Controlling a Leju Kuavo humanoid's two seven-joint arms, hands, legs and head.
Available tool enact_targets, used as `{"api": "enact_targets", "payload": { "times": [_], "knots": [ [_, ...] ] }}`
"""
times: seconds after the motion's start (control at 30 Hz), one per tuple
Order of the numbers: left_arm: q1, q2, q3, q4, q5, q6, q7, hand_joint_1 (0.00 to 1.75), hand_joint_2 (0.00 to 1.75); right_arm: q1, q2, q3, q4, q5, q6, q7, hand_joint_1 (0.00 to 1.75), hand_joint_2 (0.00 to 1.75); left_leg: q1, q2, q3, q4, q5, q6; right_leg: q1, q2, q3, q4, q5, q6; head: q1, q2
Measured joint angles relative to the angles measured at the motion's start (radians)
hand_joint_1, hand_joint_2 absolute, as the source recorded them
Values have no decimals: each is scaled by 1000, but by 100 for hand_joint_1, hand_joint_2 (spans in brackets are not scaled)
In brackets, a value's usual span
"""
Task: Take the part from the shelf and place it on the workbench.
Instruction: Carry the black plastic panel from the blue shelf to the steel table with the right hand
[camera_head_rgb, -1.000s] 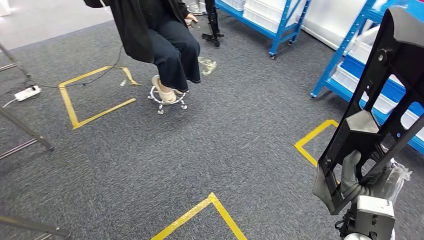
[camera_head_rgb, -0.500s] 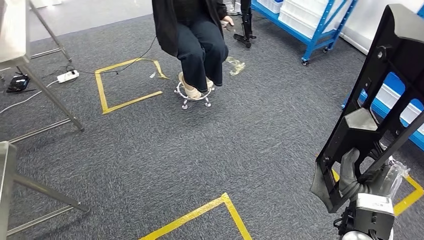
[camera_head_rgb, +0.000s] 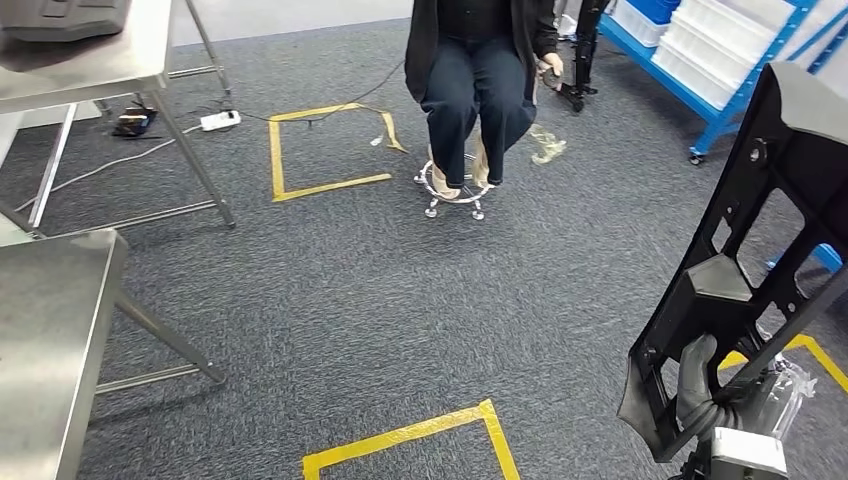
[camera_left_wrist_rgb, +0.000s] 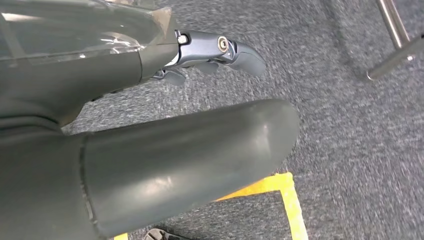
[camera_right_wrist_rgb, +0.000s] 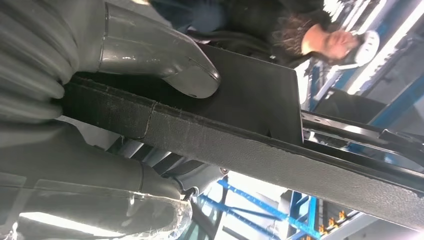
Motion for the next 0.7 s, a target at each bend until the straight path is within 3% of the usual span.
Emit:
{"api": "enact_targets", "payload": {
  "times": [0.07,0.13,0.2,0.27,0.33,0.37,0.4,0.43,0.5,0.57,0.63,0.7],
  "knots": [
    [0,1,0,0,-1,0,3,0,0,5,1,0,-5,-1,-2,-1,175,175,-2,-15,-3,-1,5,-11,4,16,23,-50,19,-14,0,0],
    [2,2,0,0,-1,0,4,0,0,7,3,-1,-9,-2,-3,-1,175,175,-1,-26,-8,-4,10,-23,6,-1,25,-51,27,-33,-1,0],
    [2,2,0,0,-2,0,4,0,0,9,4,-1,-13,-2,-4,-1,175,175,-1,3,-25,27,-14,-31,1,-21,26,-56,34,-50,-3,0],
    [-1,1,0,0,-2,0,5,0,0,12,6,-1,-16,-1,-4,-2,175,175,-2,55,-74,134,-80,-36,3,-44,25,-59,36,-61,-6,0],
    [-2,1,0,0,-2,0,5,0,0,16,8,-1,-17,-1,-4,-2,175,175,0,77,-127,258,-135,-40,9,-70,23,-58,36,-65,-7,0],
    [-1,0,0,0,-4,0,5,0,0,17,8,-1,-17,-1,-5,-2,175,175,1,81,-135,281,-138,-42,11,-82,23,-58,36,-65,-7,0],
    [-1,0,0,0,-7,-1,6,0,0,17,9,-1,-17,-1,-5,-2,175,175,1,85,-122,266,-124,-42,11,-94,23,-58,35,-65,-7,0],
    [-1,0,-1,0,-10,-2,6,0,0,18,10,-1,-17,0,-6,-2,175,175,1,93,-89,213,-97,-41,12,-106,24,-57,35,-65,-7,0],
    [-6,1,-2,0,-21,-4,9,0,0,22,10,-1,-19,1,-11,-2,175,175,-3,135,-8,78,-49,-33,18,-125,26,-56,31,-62,-8,0],
    [-13,1,-5,-1,-33,-7,14,0,0,32,9,-2,-26,1,-17,-2,175,175,-9,159,27,11,-37,-20,27,-144,28,-55,26,-55,-5,0],
    [-17,1,-8,-2,-41,-11,18,0,0,43,9,-2,-33,0,-21,-2,175,175,-12,139,25,3,-35,-6,30,-164,31,-55,23,-48,-2,0],
    [-17,1,-10,-2,-43,-15,21,0,0,53,8,-2,-38,-3,-24,-3,175,175,-9,119,28,-6,-27,7,27,-138,21,-31,6,-41,-1,0]
  ]
}}
